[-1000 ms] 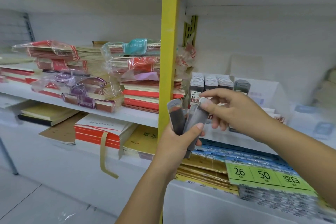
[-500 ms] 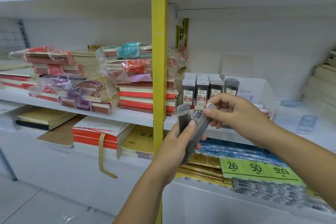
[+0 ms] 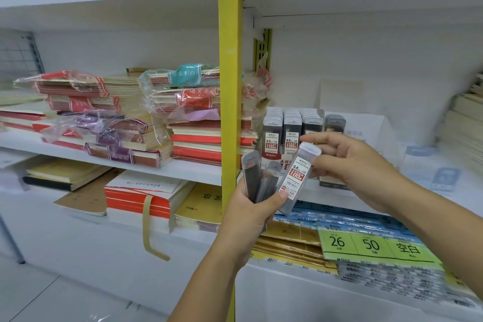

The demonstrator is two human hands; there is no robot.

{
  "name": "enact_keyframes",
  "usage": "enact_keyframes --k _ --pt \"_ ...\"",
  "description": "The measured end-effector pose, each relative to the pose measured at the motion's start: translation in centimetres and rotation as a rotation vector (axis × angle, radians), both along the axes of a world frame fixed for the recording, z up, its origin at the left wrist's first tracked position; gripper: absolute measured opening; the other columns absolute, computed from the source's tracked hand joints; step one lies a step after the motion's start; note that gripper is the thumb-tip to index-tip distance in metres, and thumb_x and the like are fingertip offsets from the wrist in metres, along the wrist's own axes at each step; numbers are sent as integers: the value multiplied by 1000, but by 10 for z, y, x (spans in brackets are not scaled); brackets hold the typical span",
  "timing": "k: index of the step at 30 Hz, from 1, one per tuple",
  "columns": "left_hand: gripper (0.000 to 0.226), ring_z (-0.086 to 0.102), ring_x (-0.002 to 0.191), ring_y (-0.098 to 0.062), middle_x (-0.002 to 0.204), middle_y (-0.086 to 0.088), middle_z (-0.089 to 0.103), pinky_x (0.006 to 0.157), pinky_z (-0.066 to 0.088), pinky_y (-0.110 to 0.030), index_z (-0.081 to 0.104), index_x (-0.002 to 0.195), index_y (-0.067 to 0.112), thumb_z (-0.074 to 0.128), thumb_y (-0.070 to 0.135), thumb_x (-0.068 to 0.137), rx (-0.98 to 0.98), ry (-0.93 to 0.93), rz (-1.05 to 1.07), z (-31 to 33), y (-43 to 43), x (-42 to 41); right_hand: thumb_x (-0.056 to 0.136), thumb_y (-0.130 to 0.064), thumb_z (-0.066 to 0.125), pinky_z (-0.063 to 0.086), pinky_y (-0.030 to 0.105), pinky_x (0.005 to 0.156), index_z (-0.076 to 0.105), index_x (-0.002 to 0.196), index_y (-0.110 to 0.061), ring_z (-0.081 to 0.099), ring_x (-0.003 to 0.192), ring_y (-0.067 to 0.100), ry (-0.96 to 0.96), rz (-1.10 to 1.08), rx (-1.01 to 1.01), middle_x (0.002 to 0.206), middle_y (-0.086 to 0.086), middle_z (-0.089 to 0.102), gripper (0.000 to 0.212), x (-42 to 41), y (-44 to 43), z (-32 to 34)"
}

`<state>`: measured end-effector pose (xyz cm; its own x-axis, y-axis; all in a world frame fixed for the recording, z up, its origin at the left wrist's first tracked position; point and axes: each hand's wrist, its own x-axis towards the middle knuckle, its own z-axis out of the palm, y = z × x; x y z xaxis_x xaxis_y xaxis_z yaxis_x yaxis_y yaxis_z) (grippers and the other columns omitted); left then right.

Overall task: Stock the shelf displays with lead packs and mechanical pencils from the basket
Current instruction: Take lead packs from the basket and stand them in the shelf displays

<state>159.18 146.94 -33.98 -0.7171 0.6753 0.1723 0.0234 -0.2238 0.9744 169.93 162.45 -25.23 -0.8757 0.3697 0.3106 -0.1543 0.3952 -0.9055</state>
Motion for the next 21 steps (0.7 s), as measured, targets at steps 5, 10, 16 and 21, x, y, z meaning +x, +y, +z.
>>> enact_keyframes --k 5,10,16,21 --pt "18 50 61 -11 67 6 59 52 43 -24 66 108 32 69 38 91 6 8 -4 1 3 -2 91 -9 62 60 27 66 59 113 -28 73 82 18 99 -110 84 92 -3 76 29 -3 -4 6" --pt "11 49 56 -12 63 1 57 51 41 -26 66 103 22 61 26 95 22 -60 27 2 4 -9 92 -14 63 57 23 67 47 99 -38 70 86 6 369 -250 353 96 -5 73 30 -10 2 45" --pt "16 57 58 -8 74 0 73 52 45 -24 69 107 23 58 32 99 51 -34 34 4 2 -16 87 -19 68 54 24 73 49 95 -38 61 83 3 106 -309 761 93 -14 61 27 -38 7 45" --pt "14 69 70 -7 92 3 78 61 52 -26 64 112 33 58 31 100 70 24 18 5 1 -15 85 -32 70 35 28 76 58 101 -35 44 99 11 -2 -459 967 96 -10 51 21 -50 22 35"
